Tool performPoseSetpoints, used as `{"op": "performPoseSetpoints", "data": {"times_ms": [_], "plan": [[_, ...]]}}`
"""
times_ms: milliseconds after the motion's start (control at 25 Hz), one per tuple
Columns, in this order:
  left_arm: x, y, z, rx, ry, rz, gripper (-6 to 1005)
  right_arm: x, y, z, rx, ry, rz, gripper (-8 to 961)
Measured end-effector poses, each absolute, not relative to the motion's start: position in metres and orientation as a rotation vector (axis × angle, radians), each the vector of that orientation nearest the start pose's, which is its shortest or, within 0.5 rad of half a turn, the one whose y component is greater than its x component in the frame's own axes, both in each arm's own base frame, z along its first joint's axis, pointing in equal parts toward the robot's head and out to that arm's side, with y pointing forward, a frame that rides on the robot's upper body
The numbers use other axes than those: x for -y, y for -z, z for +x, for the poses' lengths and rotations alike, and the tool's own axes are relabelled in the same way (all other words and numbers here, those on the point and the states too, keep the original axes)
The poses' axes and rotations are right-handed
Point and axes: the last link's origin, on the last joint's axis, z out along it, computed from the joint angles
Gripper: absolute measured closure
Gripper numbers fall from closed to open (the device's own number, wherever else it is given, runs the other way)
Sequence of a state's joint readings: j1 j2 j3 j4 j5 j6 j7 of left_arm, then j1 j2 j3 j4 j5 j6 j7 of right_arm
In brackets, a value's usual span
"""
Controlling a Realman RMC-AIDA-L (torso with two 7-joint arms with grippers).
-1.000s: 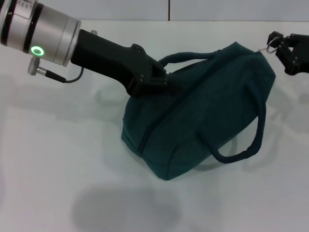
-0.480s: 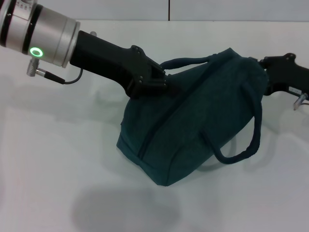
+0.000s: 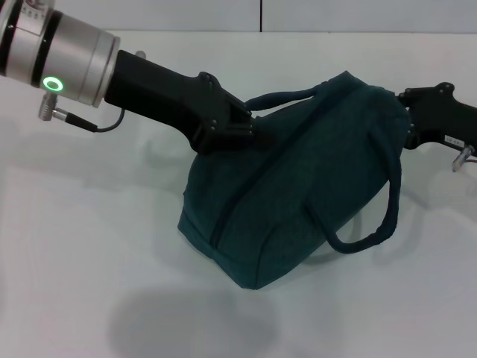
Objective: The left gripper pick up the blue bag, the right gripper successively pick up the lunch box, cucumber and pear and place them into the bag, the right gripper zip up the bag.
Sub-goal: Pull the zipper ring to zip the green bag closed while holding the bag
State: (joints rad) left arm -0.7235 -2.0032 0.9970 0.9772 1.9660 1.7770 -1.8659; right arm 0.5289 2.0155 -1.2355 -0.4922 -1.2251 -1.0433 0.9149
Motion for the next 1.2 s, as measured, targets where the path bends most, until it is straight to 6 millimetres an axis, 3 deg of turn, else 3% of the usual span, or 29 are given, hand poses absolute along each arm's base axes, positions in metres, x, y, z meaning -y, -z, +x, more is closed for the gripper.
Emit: {"op": "performPoseSetpoints", "data": {"times_ms": [1200], "plan": [[-0.359,-0.033,-0.146,0.463,0.463,-3.123,920,-0.387,0.024,0.268,-0.335,-0.525,-2.355,931]]}}
